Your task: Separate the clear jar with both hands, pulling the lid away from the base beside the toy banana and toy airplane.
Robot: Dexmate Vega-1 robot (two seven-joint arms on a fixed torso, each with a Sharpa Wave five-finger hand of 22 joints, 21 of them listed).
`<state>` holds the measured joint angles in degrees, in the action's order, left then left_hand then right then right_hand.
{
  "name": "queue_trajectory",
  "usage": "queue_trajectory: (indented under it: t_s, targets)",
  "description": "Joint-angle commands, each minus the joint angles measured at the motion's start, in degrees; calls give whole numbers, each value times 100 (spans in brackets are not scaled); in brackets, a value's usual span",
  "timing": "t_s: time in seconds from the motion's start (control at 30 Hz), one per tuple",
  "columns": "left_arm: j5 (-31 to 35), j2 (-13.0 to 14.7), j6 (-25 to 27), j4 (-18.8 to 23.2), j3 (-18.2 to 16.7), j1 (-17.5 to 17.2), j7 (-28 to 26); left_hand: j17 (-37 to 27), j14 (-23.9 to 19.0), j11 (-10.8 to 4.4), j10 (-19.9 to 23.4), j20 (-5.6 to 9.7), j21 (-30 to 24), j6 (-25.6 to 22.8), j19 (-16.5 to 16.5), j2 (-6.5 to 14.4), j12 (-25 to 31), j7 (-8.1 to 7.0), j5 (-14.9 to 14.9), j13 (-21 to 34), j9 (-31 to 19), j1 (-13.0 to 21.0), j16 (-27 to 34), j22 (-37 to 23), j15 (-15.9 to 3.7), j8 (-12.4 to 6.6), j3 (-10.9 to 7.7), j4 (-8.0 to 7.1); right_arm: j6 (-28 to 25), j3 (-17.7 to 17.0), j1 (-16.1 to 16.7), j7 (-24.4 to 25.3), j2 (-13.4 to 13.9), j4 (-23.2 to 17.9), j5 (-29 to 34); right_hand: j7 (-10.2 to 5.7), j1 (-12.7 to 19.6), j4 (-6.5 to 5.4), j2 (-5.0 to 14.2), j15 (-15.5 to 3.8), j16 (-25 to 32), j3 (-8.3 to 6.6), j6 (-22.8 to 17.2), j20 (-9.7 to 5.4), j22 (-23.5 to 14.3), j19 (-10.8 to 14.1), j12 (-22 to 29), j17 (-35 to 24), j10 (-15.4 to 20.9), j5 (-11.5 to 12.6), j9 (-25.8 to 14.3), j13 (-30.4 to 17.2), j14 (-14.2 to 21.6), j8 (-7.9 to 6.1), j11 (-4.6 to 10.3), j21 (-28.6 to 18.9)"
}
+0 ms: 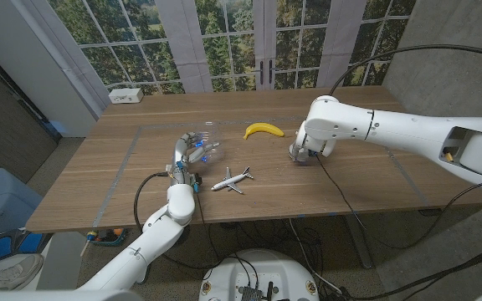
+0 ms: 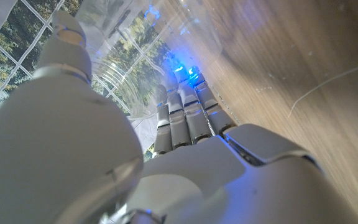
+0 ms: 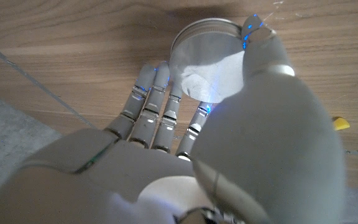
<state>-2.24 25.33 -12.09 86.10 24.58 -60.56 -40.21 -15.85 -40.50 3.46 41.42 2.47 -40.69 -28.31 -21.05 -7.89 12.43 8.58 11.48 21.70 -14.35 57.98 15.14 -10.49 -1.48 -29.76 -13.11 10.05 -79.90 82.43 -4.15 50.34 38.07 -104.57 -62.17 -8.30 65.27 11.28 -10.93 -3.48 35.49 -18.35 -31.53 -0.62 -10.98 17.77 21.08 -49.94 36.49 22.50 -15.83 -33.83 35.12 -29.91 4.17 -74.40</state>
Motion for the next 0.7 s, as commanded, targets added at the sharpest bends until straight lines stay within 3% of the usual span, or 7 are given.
queue_trajectory:
  t_s: [0.03, 0.13, 0.2, 0.37, 0.43, 0.6, 0.7]
  targets:
    - [-203, 214, 76, 153, 20, -9, 429, 131, 340, -1560, 803, -65, 120, -1183, 156, 1124, -197, -1279, 54, -196, 83, 539, -239, 8, -1154, 339, -18, -201, -8, 674, -561, 289, -177, 329, -745, 636, -359, -564, 1169, -332, -345, -580, -43, 176, 102, 34, -252, 264, -443, -196, 64, 35, -304, 294, -53, 76]
    - [-276, 277, 122, 218, 18, -17, 562, 204, 780, -1507, 86, -202, 267, -677, 374, 1040, -250, -1224, 40, -336, 176, 208, -384, 17, -1073, 712, 79, -238, -8, 910, -748, 349, -263, 444, -989, 672, -499, -503, 1117, -220, -561, -552, 423, 232, 112, 35, -424, 390, -781, -377, 125, 79, -612, 553, -151, 144]
    - [-318, 320, 148, 262, 17, -25, 644, 229, 1085, -1344, -339, -267, 365, -403, 502, 989, -251, -1255, 28, -413, 223, 33, -422, 22, -1011, 925, 144, -246, -8, 1048, -854, 369, -322, 518, -1121, 693, -623, -454, 1089, -69, -713, -511, 814, 248, 106, -20, -606, 479, -1186, -549, 179, 121, -864, 792, -259, 214]
    - [-436, 458, 329, 434, 8, -57, 865, 313, 1603, -1141, -1158, -400, 608, 370, 781, 867, -225, -1308, 3, -577, 293, -269, -429, 28, -788, 1455, 263, -224, -8, 1438, -1168, 249, -504, 732, -1396, 783, -868, -386, 1020, 181, -974, -360, 1566, 358, 95, -135, -924, 554, -2042, -897, 273, 212, -1481, 1260, -441, 339]
    - [-503, 535, 307, 455, 12, -52, 1025, 366, 1870, -1051, -1539, -442, 723, 666, 907, 774, -242, -1288, -10, -645, 310, -375, -465, 29, -666, 1650, 316, -202, -8, 1517, -1235, 193, -543, 774, -1440, 803, -938, -389, 990, 249, -1015, -313, 1682, 395, 95, -171, -957, 564, -2180, -975, 288, 231, -1581, 1337, -491, 369]
    - [-611, 654, 447, 579, 9, -63, 1218, 454, 2350, -810, -2249, -631, 972, 1303, 1151, 754, -232, -1252, -3, -782, 323, -516, -466, 28, -394, 1929, 333, -180, -8, 1726, -1402, 105, -644, 852, -1541, 900, -1143, -390, 905, 385, -1164, -159, 2169, 552, 99, -413, -1028, 596, -2668, -1177, 331, 299, -1963, 1620, -571, 526]
    - [-665, 732, 517, 652, 14, -57, 1342, 480, 2530, -680, -2576, -691, 1088, 1672, 1245, 741, -227, -1171, -8, -838, 330, -589, -456, 27, -316, 1973, 340, -176, -8, 1802, -1468, 90, -681, 886, -1615, 936, -1194, -366, 877, 491, -1259, -99, 2447, 641, 104, -588, -1051, 621, -2947, -1196, 351, 343, -2198, 1762, -645, 644]
